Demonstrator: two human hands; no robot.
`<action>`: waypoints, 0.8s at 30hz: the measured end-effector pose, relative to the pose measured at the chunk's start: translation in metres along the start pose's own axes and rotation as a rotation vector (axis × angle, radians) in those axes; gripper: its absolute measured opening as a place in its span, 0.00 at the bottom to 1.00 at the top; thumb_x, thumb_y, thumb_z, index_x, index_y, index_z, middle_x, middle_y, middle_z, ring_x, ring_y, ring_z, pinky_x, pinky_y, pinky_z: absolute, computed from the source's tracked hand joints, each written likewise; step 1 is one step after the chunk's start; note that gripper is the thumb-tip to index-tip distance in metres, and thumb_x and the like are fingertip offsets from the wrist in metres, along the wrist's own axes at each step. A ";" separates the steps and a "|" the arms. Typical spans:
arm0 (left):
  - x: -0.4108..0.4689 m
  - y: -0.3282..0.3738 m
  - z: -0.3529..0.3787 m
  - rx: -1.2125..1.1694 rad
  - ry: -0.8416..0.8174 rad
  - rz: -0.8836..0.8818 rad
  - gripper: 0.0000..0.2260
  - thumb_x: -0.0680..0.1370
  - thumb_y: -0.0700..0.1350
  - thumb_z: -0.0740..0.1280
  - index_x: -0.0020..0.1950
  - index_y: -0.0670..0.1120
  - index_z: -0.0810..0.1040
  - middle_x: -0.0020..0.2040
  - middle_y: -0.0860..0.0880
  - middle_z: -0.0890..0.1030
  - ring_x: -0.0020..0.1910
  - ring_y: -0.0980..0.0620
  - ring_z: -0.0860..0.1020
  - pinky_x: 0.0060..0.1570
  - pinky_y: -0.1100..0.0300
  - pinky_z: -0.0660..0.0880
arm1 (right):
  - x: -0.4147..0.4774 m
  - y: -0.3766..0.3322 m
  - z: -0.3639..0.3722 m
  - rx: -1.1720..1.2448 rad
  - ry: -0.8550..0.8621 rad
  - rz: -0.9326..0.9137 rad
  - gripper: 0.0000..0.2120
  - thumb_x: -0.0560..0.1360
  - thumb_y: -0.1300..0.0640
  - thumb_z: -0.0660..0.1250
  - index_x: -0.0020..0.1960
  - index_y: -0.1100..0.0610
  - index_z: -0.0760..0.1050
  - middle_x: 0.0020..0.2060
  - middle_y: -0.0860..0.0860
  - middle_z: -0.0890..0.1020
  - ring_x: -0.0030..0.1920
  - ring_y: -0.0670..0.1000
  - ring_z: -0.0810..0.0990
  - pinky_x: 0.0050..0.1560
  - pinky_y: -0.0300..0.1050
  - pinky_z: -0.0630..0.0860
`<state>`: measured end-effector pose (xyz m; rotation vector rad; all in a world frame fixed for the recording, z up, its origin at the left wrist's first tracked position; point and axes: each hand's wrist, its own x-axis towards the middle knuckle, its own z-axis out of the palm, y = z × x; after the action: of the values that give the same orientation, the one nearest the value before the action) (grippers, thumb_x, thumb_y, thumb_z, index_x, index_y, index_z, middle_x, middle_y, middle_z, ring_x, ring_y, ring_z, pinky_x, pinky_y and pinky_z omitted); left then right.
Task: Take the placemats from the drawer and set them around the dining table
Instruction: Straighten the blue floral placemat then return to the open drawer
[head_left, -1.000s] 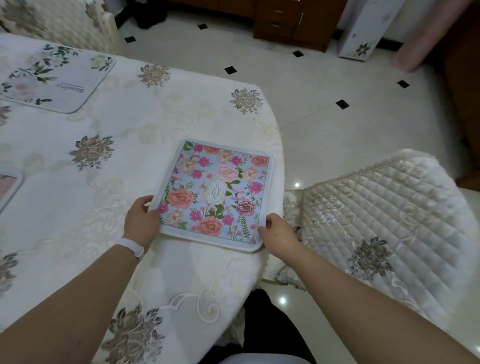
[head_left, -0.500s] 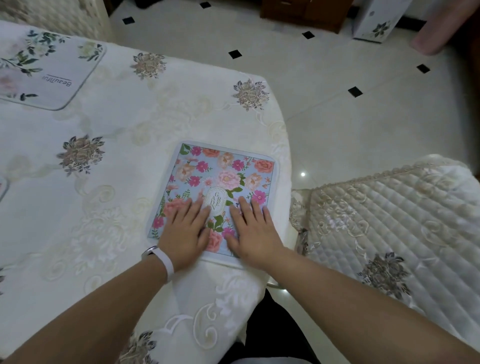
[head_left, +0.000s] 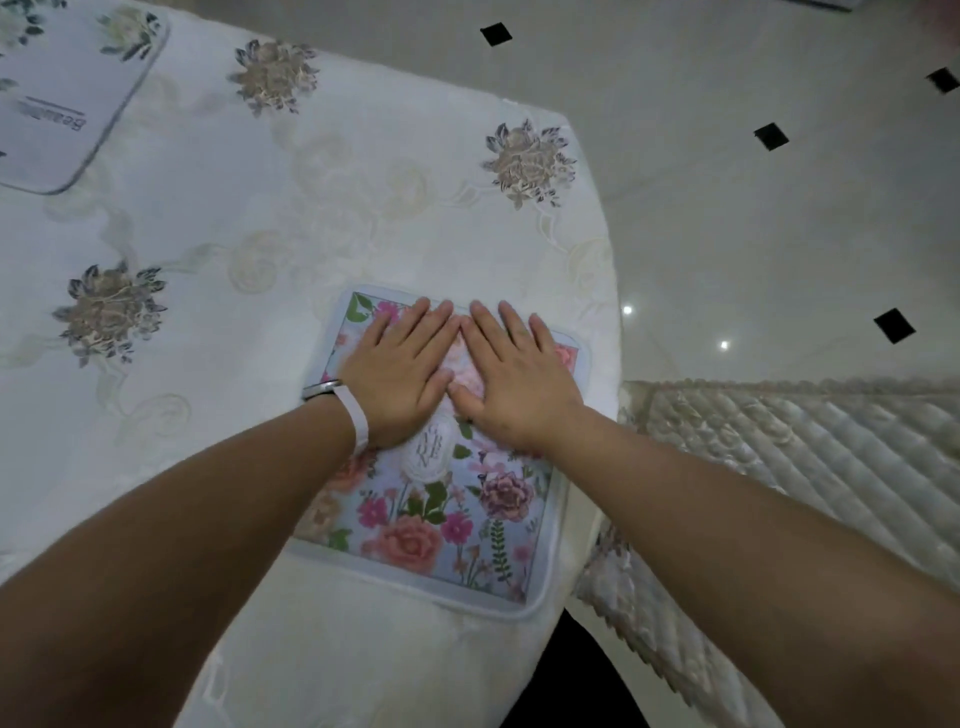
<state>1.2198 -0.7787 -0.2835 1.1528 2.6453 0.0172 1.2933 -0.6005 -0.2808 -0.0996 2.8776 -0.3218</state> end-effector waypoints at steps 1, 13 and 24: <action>0.007 -0.003 -0.002 0.000 0.005 -0.001 0.28 0.79 0.57 0.40 0.79 0.49 0.46 0.79 0.51 0.48 0.78 0.51 0.45 0.75 0.46 0.43 | 0.006 0.004 -0.002 -0.001 0.000 -0.005 0.37 0.79 0.34 0.45 0.81 0.53 0.46 0.81 0.49 0.47 0.80 0.53 0.44 0.78 0.56 0.40; 0.028 -0.013 -0.003 -0.066 0.022 -0.141 0.30 0.80 0.63 0.44 0.79 0.55 0.44 0.80 0.52 0.45 0.78 0.50 0.42 0.75 0.45 0.42 | 0.035 0.023 -0.014 -0.004 0.027 0.017 0.35 0.80 0.33 0.42 0.81 0.50 0.48 0.81 0.49 0.48 0.80 0.53 0.44 0.78 0.57 0.43; -0.057 -0.016 0.012 -0.117 0.040 -0.381 0.34 0.78 0.65 0.44 0.79 0.51 0.41 0.80 0.48 0.43 0.78 0.49 0.41 0.75 0.48 0.44 | -0.017 0.015 -0.002 0.026 0.028 0.254 0.39 0.79 0.34 0.42 0.81 0.57 0.42 0.80 0.56 0.42 0.79 0.56 0.39 0.78 0.53 0.38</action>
<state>1.2480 -0.8321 -0.2842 0.6057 2.8113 0.1231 1.3092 -0.5844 -0.2785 0.2743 2.8676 -0.3131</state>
